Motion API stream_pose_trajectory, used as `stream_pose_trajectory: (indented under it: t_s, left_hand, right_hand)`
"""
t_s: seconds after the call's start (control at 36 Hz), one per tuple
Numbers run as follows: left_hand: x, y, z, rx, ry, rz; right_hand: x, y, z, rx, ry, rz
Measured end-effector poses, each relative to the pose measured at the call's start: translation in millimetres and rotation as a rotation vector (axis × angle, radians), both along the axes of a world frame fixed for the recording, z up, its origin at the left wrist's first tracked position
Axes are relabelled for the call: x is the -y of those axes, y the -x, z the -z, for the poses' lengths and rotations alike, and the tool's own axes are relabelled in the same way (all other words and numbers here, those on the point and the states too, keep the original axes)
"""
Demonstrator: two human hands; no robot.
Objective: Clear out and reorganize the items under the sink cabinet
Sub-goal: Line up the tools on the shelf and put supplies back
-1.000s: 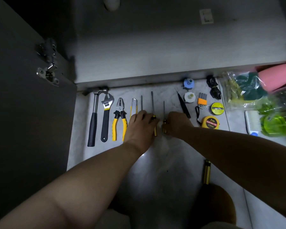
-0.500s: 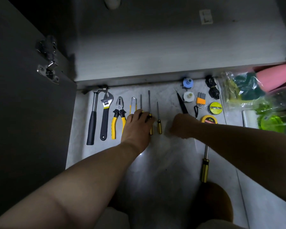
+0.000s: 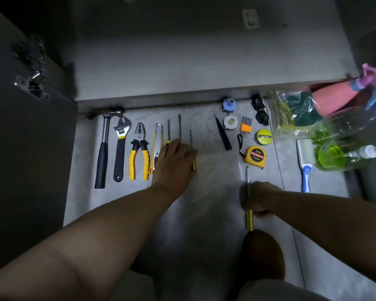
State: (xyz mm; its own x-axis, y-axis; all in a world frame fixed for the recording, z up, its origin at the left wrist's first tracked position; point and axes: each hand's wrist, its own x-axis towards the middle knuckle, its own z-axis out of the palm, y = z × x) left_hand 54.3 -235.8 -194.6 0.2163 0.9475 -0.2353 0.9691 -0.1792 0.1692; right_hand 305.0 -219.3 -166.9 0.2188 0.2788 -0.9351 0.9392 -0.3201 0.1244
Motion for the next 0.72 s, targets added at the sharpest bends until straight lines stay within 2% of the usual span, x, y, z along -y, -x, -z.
stream_pose_trajectory:
  t_s: [0.17,0.25,0.33,0.44,0.61,0.67,0.72]
  left_hand:
    - [0.4,-2.1,-0.8,0.046,-0.04,0.017]
    - [0.5,-1.1,-4.9,0.114,-0.142,-0.019]
    - [-3.6,-0.2,-12.3,0.264,-0.233,-0.117]
    - [-12.7,2.3,-23.6,0.636,-0.024,-0.359]
    - [-31.1,4.7,-38.2,1.099,0.299,-0.724]
    - [-36.6,7.5,-42.1,1.196,0.404,-0.759]
    - [-40.3,11.2,-43.6,1.208,0.46,-0.738]
  right_hand:
    - [-2.1,26.9,10.2,-0.177,-0.034,0.125]
    - [-16.6,52.6,11.2,-0.257,-0.201,0.064]
    - [-38.9,77.7,-0.3,-0.326,-0.41,-0.004]
    - [-65.7,100.6,-24.4,-0.56,-0.55,0.072]
    - [-81.4,108.8,-32.2,-0.749,-0.529,0.235]
    - [-81.7,109.3,-29.9,-0.778,-0.504,0.318]
    - [-82.7,109.5,-26.4,-0.778,-0.505,0.37]
